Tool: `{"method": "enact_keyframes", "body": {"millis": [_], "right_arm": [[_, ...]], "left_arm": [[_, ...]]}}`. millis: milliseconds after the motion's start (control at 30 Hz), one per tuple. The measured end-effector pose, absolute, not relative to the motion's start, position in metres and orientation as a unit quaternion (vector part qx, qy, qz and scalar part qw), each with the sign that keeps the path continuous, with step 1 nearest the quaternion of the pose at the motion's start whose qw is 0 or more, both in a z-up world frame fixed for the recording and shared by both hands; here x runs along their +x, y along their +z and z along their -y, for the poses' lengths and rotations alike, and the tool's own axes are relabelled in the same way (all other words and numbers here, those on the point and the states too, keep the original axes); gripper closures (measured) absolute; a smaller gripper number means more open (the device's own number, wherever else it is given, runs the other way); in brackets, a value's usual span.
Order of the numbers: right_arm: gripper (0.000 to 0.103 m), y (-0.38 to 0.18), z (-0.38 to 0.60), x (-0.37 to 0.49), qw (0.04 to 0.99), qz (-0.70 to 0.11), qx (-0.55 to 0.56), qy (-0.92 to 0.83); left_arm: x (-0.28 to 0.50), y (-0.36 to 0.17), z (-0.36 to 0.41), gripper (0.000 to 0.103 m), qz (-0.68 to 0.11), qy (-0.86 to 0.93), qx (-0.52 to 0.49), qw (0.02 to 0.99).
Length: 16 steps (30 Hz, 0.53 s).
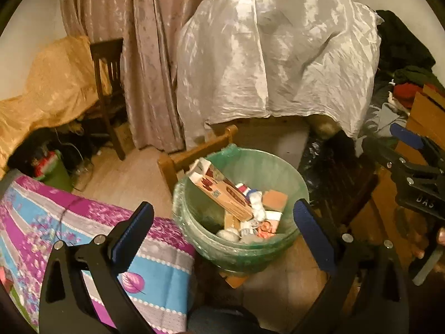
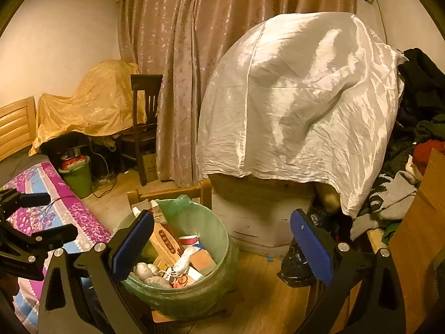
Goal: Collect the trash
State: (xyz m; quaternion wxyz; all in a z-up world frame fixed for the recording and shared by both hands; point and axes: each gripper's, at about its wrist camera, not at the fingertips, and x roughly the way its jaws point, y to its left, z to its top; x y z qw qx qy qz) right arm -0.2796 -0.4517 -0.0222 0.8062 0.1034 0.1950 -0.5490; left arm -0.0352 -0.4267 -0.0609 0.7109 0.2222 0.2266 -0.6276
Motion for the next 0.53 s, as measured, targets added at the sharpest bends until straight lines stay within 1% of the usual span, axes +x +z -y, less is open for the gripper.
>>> {"method": "enact_keyframes", "body": {"millis": [100,233,367,533], "right_arm": [[0.005,-0.024,0.453,-0.282,0.804,-0.194,0.107,-0.552],[0.005,-0.025,0.453,-0.282,0.801,-0.193,0.107,-0.557],[0.005,-0.027,0.454,-0.283,0.798,-0.190,0.112,-0.561],[0.005,-0.029,0.454,-0.281,0.797,-0.192,0.115,-0.561]], "left_arm": [[-0.042,-0.059,0.425,0.006,-0.200,-0.621,0.230,0.722],[-0.044,-0.057,0.425,0.006,-0.190,-0.606,0.234,0.736],[-0.039,-0.057,0.424,0.006,-0.197,-0.588,0.235,0.749],[-0.033,-0.052,0.422,0.006,-0.219,-0.592,0.213,0.746]]}}
